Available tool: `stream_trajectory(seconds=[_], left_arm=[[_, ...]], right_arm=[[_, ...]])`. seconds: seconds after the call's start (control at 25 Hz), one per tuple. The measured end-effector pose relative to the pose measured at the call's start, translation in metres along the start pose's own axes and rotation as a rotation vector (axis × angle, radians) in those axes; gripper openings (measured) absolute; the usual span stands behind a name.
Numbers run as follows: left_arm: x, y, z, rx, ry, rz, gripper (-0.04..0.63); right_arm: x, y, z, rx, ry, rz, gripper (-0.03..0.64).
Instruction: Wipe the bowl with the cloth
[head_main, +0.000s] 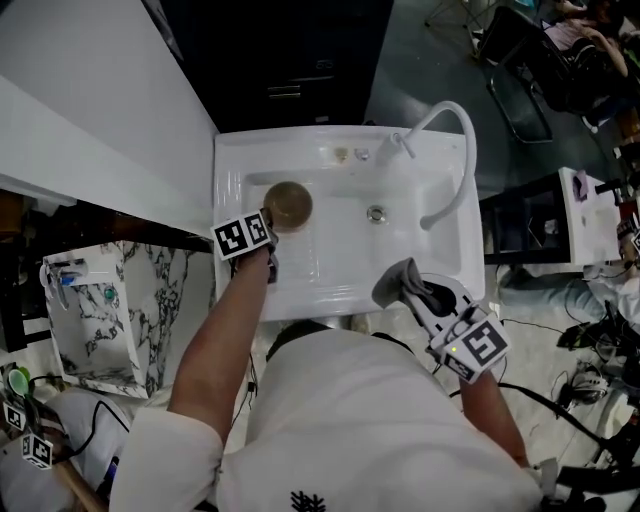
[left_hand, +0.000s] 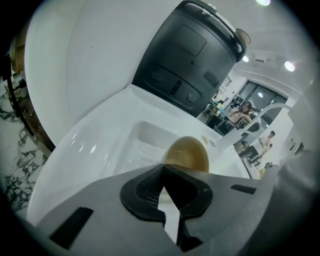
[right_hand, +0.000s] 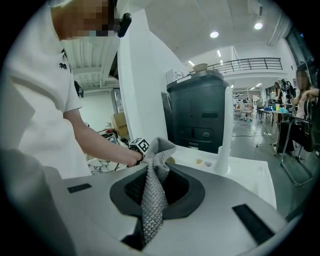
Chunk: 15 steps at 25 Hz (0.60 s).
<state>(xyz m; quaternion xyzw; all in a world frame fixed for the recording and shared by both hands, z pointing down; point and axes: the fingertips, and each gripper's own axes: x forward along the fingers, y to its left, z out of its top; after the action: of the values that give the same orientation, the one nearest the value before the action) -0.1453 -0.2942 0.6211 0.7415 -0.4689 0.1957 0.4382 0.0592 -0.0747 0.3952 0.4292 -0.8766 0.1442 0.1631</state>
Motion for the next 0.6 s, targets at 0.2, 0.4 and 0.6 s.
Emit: stream_trajectory(seconds=[0.2,0.4,0.6], left_arm=[[-0.018,-0.012,-0.006,0.018,-0.038,-0.033,0.011],[-0.051,-0.03,-0.015,0.046,-0.081,-0.055,0.009],[-0.084,-0.07,-0.035,0.034,-0.105,-0.075,0.009]], right_arm=[[0.006,0.003,0.004,-0.02,-0.013,0.047,0.029],[0.012,0.009,0.011,-0.046,-0.034,0.109,0.029],[0.003,0.006,0.013,-0.069,-0.038,0.169,0.029]])
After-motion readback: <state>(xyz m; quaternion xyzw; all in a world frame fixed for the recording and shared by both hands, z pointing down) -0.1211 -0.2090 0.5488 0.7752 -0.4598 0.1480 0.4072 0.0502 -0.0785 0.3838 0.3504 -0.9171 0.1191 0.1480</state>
